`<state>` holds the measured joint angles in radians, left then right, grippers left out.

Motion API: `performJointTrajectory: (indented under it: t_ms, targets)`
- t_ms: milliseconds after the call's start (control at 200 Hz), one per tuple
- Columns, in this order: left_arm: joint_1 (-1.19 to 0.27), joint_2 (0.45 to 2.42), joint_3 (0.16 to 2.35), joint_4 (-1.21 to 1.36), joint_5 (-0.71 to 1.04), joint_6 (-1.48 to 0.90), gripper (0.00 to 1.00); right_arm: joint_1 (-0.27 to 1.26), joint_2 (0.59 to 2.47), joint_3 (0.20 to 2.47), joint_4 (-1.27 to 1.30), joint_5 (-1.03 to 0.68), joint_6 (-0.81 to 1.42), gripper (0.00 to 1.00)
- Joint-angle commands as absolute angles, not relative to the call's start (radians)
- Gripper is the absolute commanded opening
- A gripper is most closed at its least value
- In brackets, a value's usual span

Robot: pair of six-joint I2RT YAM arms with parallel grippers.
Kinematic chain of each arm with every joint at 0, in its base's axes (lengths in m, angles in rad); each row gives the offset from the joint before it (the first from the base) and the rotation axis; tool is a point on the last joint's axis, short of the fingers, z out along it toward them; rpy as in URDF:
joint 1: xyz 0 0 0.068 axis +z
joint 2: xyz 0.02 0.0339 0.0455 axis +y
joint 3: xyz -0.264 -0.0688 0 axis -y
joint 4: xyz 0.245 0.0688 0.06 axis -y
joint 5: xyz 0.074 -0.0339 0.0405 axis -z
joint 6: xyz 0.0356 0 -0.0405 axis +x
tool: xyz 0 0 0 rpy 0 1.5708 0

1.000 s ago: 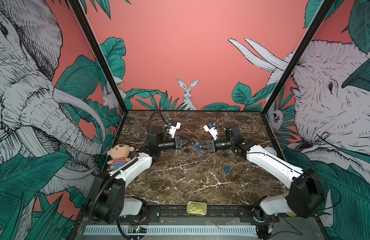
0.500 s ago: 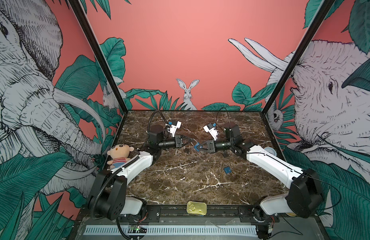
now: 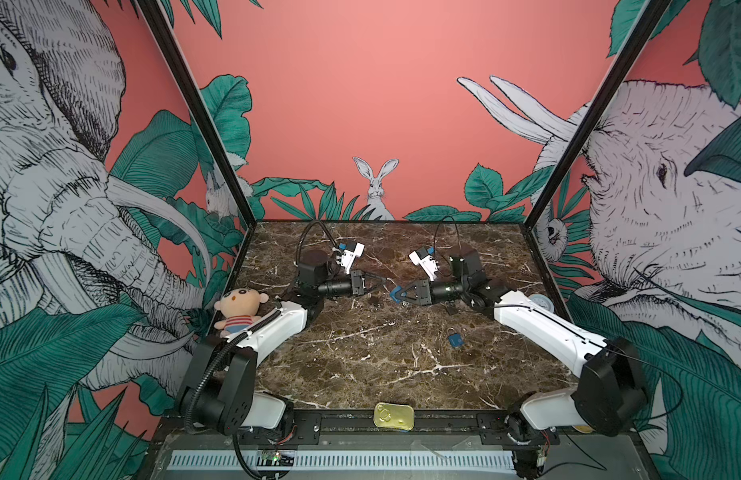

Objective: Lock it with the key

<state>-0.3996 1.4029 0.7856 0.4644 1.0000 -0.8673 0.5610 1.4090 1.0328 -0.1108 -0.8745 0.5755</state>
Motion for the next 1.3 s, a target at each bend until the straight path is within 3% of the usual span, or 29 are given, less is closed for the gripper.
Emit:
performJointTrajectory:
  t_ms: [0,700,1295]
  targets:
    - [-0.400,1.422,0.775,0.463,0.993,-0.844,0.00,0.565,1.344,1.036,0.033,-0.952,0.611,0.00]
    - [-0.417,1.477,0.742,0.568,0.983,-0.874,0.00,0.569,1.223,0.911,0.275,-1.005,0.816,0.00]
    - [-0.485,1.405,0.636,0.572,0.961,-0.880,0.00,0.589,1.197,0.887,0.298,-0.957,0.828,0.00]
